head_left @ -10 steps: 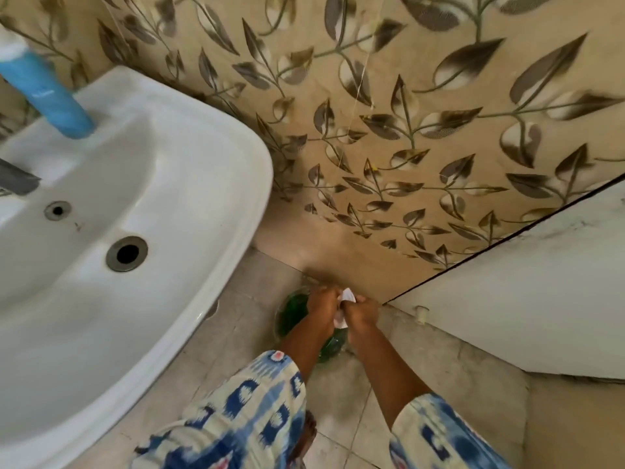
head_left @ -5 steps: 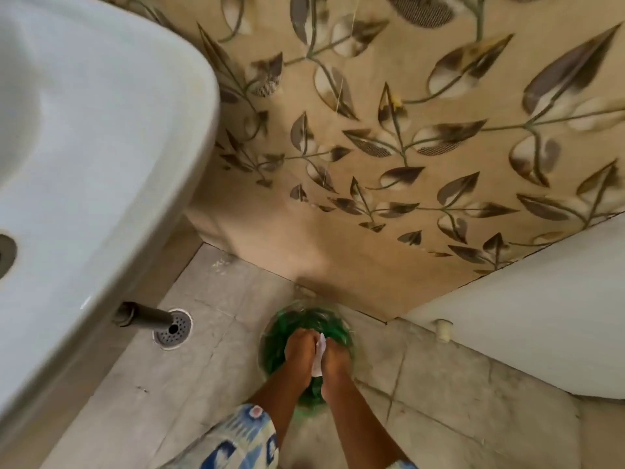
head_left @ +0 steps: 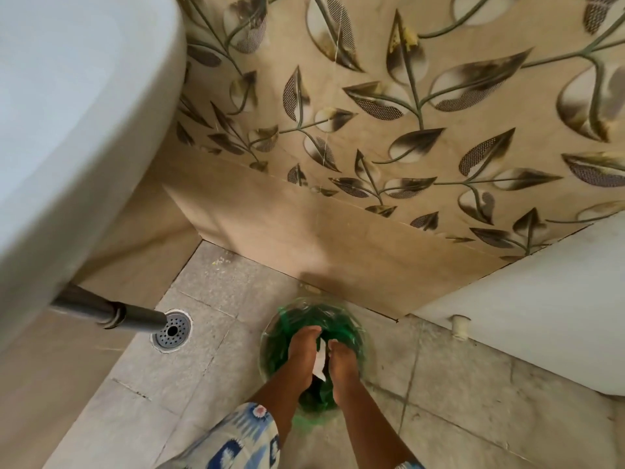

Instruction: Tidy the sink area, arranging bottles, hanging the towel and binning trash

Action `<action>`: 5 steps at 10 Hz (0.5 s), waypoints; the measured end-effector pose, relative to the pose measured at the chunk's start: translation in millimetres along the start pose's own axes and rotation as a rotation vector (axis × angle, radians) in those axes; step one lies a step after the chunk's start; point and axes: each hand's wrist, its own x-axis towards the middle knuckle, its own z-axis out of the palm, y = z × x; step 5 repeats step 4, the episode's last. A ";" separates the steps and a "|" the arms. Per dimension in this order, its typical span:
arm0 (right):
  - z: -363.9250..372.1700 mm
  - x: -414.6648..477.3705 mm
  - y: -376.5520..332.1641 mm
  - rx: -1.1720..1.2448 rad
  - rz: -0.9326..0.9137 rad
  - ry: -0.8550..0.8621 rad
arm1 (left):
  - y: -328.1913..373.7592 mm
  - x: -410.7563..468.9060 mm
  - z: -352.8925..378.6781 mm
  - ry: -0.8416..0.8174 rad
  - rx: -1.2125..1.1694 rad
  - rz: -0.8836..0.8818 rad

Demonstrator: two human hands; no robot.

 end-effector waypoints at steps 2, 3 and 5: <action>-19.7 -28.2 -5.7 -0.675 -0.298 0.013 | 1.1 -32.3 -2.7 0.092 0.558 0.281; -32.0 -43.3 -14.9 -1.091 -0.470 0.045 | 4.4 -51.0 -4.6 0.068 0.887 0.530; -41.3 -71.3 -29.1 -1.210 -0.572 0.114 | 9.9 -78.2 -3.6 0.220 1.365 0.742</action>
